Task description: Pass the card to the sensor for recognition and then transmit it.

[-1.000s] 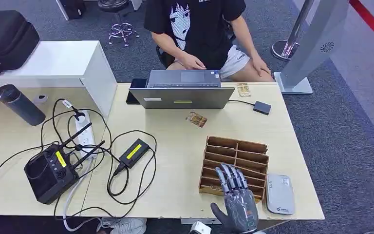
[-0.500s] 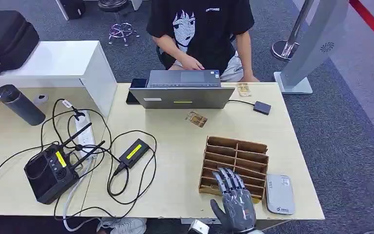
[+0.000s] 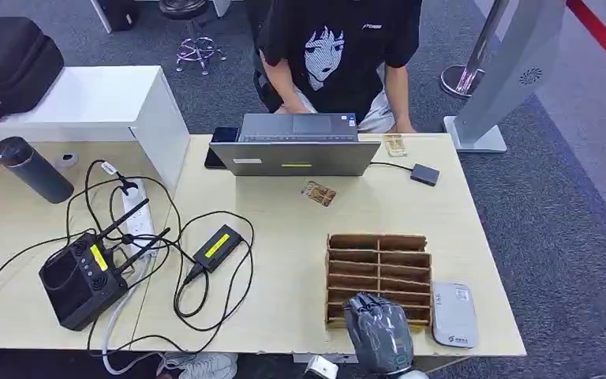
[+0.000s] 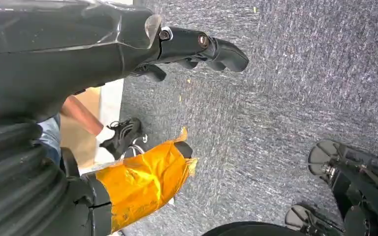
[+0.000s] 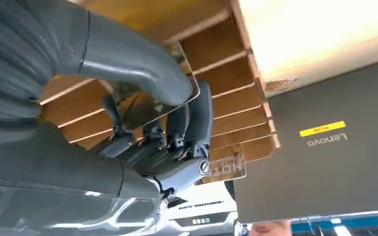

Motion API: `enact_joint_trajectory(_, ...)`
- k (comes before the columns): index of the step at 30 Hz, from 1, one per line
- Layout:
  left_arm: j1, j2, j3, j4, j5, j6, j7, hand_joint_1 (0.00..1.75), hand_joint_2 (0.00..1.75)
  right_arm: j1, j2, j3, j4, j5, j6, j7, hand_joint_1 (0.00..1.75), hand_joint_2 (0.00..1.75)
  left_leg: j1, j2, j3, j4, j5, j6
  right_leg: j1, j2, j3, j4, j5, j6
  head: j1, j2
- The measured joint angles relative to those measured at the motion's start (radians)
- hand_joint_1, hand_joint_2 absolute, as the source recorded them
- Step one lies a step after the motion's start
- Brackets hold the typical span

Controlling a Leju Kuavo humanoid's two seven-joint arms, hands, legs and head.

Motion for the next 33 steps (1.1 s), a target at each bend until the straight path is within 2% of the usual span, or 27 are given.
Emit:
enact_joint_trajectory(7,-0.003,0.005,-0.006,0.000,0.000,-0.002,0.000,0.00,1.75,-0.005,0.000,-0.001,-0.005,0.082,0.000,0.022,1.73,1.75,0.000,0.000,0.000,0.000,0.000,0.000,0.000,0.000,0.000,0.000,0.000,0.000,0.000,0.000)
enact_joint_trajectory(10,-0.002,0.008,-0.008,0.000,0.000,-0.002,0.000,0.00,1.75,-0.007,-0.003,-0.011,-0.053,0.132,-0.001,0.022,1.71,1.75,0.000,0.000,0.000,0.000,0.000,0.000,0.000,0.000,0.000,0.000,0.000,0.000,0.000,0.000)
enact_joint_trajectory(17,-0.003,0.013,-0.022,0.000,0.002,0.006,0.000,0.00,1.75,-0.009,-0.020,-0.072,-0.305,0.168,-0.001,-0.050,1.61,1.75,0.000,0.000,0.000,0.000,0.000,0.000,0.000,0.000,0.000,0.000,0.000,0.000,0.000,0.000)
enact_joint_trajectory(19,-0.003,0.013,-0.024,0.000,0.002,0.008,0.000,0.00,1.75,-0.009,-0.021,-0.088,-0.376,0.167,-0.001,-0.077,1.52,1.75,0.000,0.000,0.000,0.000,0.000,0.000,0.000,0.000,0.000,0.000,0.000,0.000,0.000,0.000)
enact_joint_trajectory(23,-0.003,0.013,-0.030,0.000,0.002,0.009,0.000,0.00,1.75,-0.016,-0.021,-0.112,-0.479,0.136,0.000,-0.133,1.52,1.75,0.000,0.000,0.000,0.000,0.000,0.000,0.000,0.000,0.000,0.000,0.000,0.000,0.000,0.000)
enact_joint_trajectory(26,-0.003,0.014,-0.035,0.000,0.000,0.005,0.000,0.00,1.75,-0.054,-0.021,-0.116,-0.491,0.090,0.000,-0.150,1.64,1.75,0.000,0.001,0.000,0.000,0.000,-0.001,0.000,0.001,0.000,0.000,0.001,-0.001,0.000,0.000)
enact_joint_trajectory(27,-0.003,0.016,-0.039,0.000,-0.003,-0.001,0.000,0.00,1.75,-0.074,-0.021,-0.116,-0.488,0.069,0.003,-0.138,1.75,1.75,0.000,0.001,0.000,0.000,0.001,-0.001,0.000,0.001,0.000,0.001,0.001,-0.001,0.000,0.000)
enact_joint_trajectory(29,-0.003,0.022,-0.047,0.000,-0.008,-0.016,0.000,0.00,1.75,-0.162,-0.025,-0.103,-0.450,0.014,0.045,-0.073,1.75,1.75,0.000,0.005,0.000,0.000,0.001,-0.001,0.000,0.004,0.000,0.001,0.003,-0.002,0.000,0.000)
enact_joint_trajectory(31,-0.006,0.036,-0.059,0.000,-0.022,-0.039,0.000,0.00,1.75,-0.293,-0.028,-0.079,-0.377,-0.046,0.154,0.030,1.75,1.75,0.000,0.009,0.001,0.000,0.003,-0.003,0.000,0.008,-0.001,0.002,0.006,-0.004,0.000,0.000)
enact_joint_trajectory(33,-0.012,0.051,-0.073,0.000,-0.031,-0.058,0.000,0.00,1.75,-0.424,-0.028,-0.063,-0.295,-0.075,0.241,0.097,1.75,1.75,0.000,0.008,-0.001,0.000,0.006,-0.002,0.000,0.008,-0.002,0.002,0.008,-0.002,0.000,0.000)
